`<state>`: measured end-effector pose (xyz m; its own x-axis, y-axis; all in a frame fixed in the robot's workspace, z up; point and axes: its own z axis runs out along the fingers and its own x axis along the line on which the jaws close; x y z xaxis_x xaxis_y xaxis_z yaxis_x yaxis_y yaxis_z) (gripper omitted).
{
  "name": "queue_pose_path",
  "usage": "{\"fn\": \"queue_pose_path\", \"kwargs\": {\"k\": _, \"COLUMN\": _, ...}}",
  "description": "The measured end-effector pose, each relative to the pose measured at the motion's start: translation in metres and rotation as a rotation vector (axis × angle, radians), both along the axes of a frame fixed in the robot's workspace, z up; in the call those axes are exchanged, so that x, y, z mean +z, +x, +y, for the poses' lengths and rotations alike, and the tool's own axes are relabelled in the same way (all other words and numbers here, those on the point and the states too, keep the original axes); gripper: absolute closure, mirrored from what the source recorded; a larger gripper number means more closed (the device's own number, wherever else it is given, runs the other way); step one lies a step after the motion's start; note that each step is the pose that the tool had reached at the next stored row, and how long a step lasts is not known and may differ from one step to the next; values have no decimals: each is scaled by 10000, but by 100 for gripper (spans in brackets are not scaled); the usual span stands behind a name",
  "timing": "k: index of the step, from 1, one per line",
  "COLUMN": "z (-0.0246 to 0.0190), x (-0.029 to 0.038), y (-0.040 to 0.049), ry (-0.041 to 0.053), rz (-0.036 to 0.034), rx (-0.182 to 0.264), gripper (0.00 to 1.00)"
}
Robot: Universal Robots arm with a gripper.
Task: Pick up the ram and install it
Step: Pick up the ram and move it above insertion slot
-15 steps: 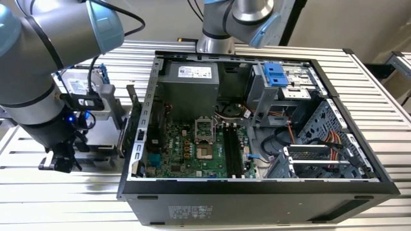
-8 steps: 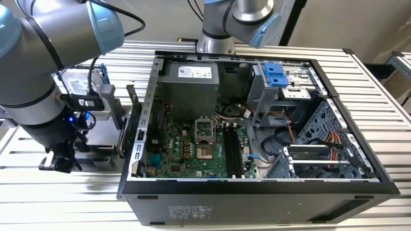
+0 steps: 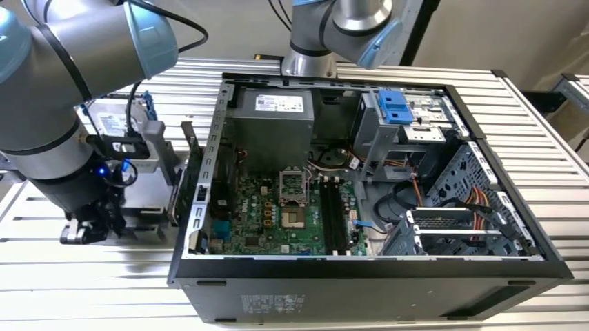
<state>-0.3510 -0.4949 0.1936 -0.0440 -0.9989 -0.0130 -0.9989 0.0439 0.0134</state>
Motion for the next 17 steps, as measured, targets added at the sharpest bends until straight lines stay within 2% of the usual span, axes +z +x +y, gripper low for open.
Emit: {"fn": "queue_pose_path", "kwargs": {"k": 17, "z": 0, "x": -6, "y": 0, "ry": -1, "rz": 0, "rx": 0, "gripper": 100}}
